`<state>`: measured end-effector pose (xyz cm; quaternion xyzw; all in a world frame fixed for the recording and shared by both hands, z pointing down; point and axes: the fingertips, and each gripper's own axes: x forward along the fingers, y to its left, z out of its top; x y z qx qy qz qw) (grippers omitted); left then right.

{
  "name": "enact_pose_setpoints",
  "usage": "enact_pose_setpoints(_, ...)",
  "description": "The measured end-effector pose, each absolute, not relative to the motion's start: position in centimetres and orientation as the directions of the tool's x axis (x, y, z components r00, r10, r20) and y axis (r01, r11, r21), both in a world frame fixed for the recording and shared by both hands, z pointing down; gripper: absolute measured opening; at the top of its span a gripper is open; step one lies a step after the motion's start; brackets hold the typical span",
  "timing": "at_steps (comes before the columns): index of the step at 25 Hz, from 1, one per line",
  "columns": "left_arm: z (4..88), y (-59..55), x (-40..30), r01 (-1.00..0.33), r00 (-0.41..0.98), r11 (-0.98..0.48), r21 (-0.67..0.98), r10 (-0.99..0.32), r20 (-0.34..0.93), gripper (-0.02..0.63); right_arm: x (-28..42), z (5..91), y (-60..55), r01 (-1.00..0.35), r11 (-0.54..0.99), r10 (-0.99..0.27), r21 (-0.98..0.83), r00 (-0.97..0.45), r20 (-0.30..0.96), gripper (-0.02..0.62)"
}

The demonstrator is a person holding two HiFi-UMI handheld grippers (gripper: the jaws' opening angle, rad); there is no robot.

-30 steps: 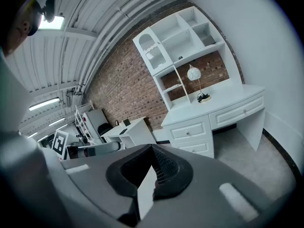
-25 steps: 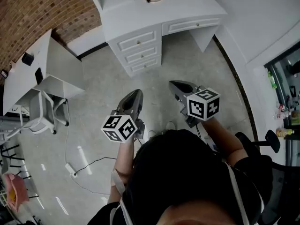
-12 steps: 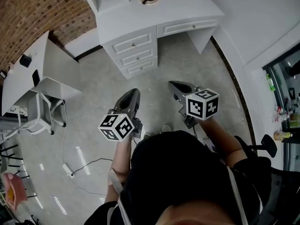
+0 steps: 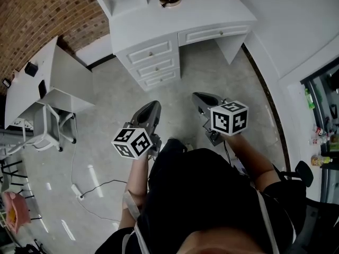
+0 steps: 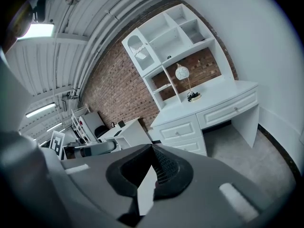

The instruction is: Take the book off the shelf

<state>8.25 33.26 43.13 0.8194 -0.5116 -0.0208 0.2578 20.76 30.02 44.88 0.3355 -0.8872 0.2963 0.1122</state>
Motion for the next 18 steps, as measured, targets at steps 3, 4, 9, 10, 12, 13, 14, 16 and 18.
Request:
enact_pose_setpoints(3,43.2,32.2,8.4,-0.829,0.474,-0.343,0.441,-0.85,0.23,0.006,20.4,44.8,29.1,-0.653,0.607,-0.519,-0.453,-0.758,0.395,-0.002)
enact_pose_setpoints(4,43.2,31.8,8.5,-0.832,0.473,-0.344,0.435,-0.85,0.233,0.006,20.3,44.8,28.9,-0.649,0.61,-0.515,-0.454,-0.761,0.396,-0.002)
enact_pose_setpoints(9,43.1,29.6,8.0,-0.83,0.479,-0.354,0.431,-0.849,0.225,0.006,19.4,44.7,26.9,-0.647,0.621,-0.508,-0.442,-0.762,0.402,-0.002)
enact_pose_setpoints(10,43.0,29.1,7.7,-0.83,0.478,-0.353,0.433,-0.85,0.223,0.006,19.2,44.8,26.5,-0.649,0.621,-0.507,-0.44,-0.761,0.406,-0.002)
enact_pose_setpoints(12,43.0,28.2,7.1,-0.829,0.472,-0.346,0.439,-0.854,0.22,0.006,18.7,44.9,25.5,-0.65,0.619,-0.504,-0.441,-0.76,0.411,-0.002)
enact_pose_setpoints(13,43.0,27.6,6.8,-0.829,0.47,-0.343,0.441,-0.855,0.218,0.006,18.4,45.0,25.1,-0.649,0.62,-0.502,-0.442,-0.76,0.412,-0.002)
enact_pose_setpoints(14,43.0,27.1,6.5,-0.829,0.469,-0.342,0.442,-0.856,0.217,0.006,18.1,44.9,24.6,-0.648,0.621,-0.501,-0.442,-0.761,0.412,-0.002)
enact_pose_setpoints(16,42.9,25.9,6.0,-0.829,0.471,-0.345,0.441,-0.856,0.216,0.006,17.5,44.8,23.4,-0.648,0.624,-0.501,-0.438,-0.761,0.412,-0.002)
enact_pose_setpoints(18,42.9,24.6,5.4,-0.828,0.472,-0.346,0.441,-0.854,0.217,0.006,16.7,44.6,22.2,-0.647,0.624,-0.501,-0.438,-0.762,0.411,-0.002)
